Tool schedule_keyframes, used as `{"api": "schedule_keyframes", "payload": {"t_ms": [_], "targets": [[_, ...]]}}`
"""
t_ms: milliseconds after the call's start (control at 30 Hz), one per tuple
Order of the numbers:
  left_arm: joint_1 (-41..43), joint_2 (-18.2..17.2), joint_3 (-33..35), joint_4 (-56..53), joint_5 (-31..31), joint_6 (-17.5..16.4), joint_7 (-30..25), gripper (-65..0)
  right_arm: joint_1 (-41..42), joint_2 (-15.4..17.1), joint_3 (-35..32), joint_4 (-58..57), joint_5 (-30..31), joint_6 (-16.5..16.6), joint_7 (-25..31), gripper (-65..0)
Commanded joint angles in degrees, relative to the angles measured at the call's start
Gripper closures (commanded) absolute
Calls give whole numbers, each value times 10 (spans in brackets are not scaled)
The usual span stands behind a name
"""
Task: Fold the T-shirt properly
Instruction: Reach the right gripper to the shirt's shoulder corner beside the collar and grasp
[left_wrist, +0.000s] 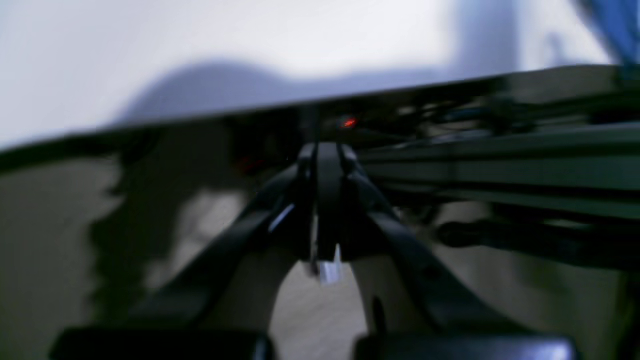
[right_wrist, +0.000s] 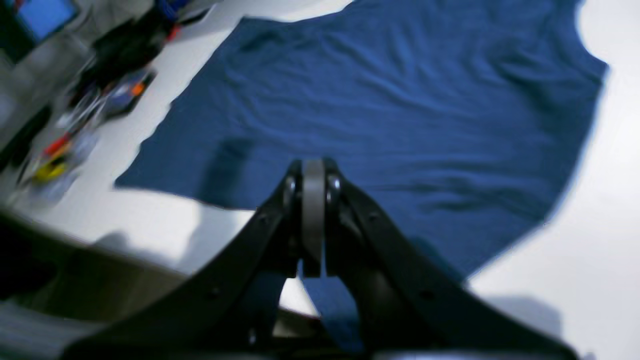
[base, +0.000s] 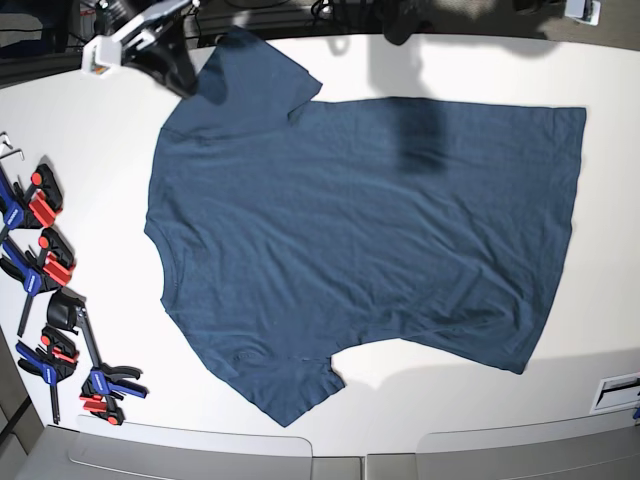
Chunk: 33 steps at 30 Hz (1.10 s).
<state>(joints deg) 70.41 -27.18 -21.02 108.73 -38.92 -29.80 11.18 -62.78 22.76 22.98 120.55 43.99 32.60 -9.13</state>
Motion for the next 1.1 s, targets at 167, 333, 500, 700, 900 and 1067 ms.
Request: {"api": "schedule_keyframes", "payload": {"t_ms": [167,333,500,700,900,1067], "targets": [[4,37,-4,7,-6,-78,-5,0,100,-74,52,-82,113,-1,-55,0],[-16,57,-4,7,-2,-80,0,0,187,-105,68,-212,179,-3,-107,0],[-23,57,-4,7,-2,-80,9,0,199,-109,70,-265,206,-18,-124,0],[-23,57,-4,7,-2,-80,27,0,201,-122,102,-265,190,-20,-123,-217],[-23,57,-4,7,-2,-80,27,0,214,-124,147,-265,175,-63,-134,-219],[-28,58,-4,7,-2,-80,30,-22,274,-123,167,-268,116,-137,-163,-219]]}}
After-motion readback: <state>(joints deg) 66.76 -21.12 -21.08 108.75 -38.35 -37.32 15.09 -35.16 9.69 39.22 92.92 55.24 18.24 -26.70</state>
